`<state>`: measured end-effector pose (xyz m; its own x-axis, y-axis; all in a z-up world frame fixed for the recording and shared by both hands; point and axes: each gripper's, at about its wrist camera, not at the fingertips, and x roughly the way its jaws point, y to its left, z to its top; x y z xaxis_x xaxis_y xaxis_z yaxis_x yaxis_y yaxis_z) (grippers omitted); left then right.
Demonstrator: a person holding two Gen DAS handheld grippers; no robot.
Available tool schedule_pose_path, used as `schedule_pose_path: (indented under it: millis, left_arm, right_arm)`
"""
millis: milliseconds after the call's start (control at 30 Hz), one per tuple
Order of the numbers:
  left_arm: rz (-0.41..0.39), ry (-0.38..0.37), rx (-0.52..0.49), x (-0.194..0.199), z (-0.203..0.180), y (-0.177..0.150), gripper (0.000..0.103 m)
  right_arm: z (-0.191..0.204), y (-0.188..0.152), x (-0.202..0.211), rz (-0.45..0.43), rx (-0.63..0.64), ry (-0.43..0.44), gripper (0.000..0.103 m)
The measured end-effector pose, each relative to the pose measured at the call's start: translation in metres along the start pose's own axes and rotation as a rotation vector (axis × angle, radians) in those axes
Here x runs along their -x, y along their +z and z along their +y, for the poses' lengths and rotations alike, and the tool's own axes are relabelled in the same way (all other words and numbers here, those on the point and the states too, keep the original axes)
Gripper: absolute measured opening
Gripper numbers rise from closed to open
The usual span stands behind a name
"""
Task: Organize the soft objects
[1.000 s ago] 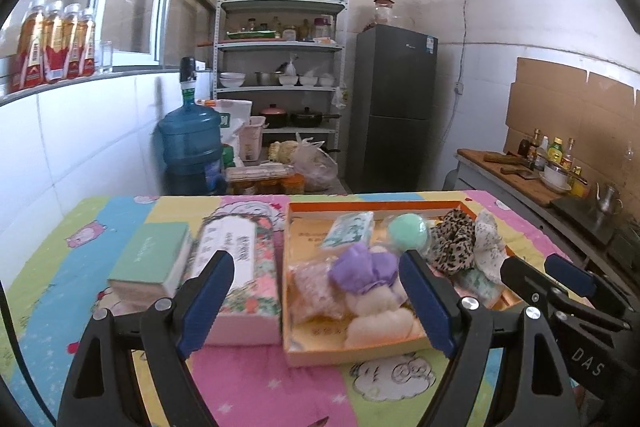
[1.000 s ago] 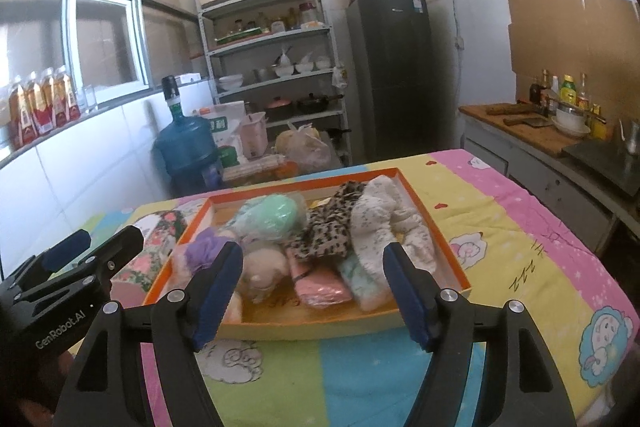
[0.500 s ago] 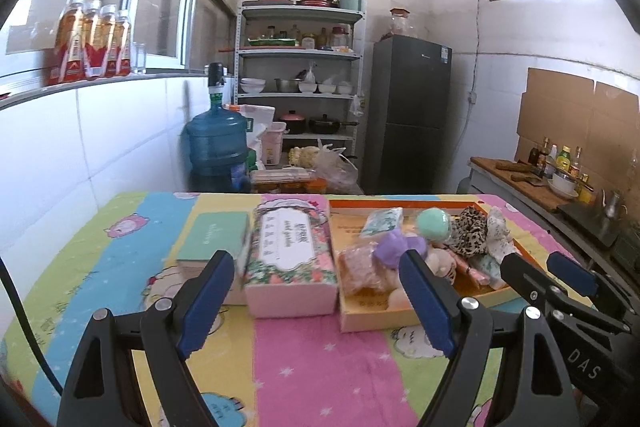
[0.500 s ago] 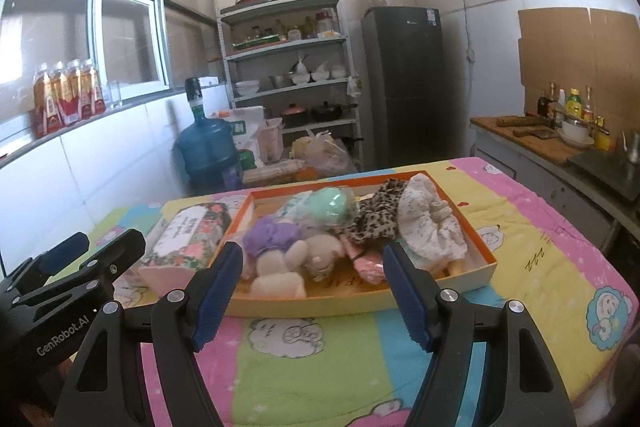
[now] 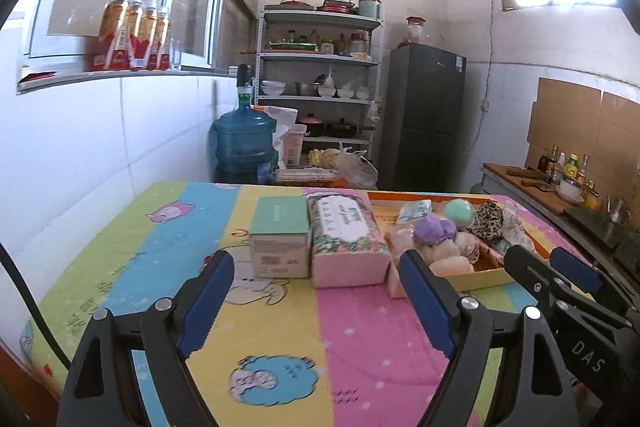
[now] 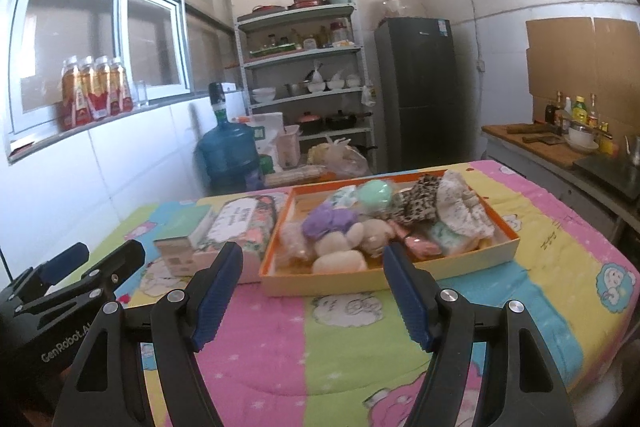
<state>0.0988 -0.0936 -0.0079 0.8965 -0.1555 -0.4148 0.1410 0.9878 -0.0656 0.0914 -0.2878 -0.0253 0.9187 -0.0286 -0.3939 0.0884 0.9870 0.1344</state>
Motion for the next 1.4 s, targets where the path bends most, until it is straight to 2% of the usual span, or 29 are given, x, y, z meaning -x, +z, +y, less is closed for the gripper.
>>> schedule_pose_path:
  millis: [233, 533, 900, 1400]
  left_arm:
    - [-0.02, 0.015, 0.025, 0.021, 0.026, -0.005, 0.085]
    - [-0.044, 0.027, 0.037, 0.046, 0.041, -0.01, 0.085]
    - [-0.029, 0.069, 0.045, 0.07, 0.049, -0.019, 0.085]
    - [-0.053, 0.082, 0.032, 0.097, 0.054, -0.027, 0.085]
  right_arm:
    - [0.028, -0.005, 0.012, -0.006, 0.027, 0.013, 0.074]
    - [0.052, -0.01, 0.036, -0.03, 0.055, 0.03, 0.074]
    - [0.066, -0.016, 0.063, -0.056, 0.083, 0.05, 0.074]
    - [0.08, -0.02, 0.088, -0.086, 0.112, 0.068, 0.074]
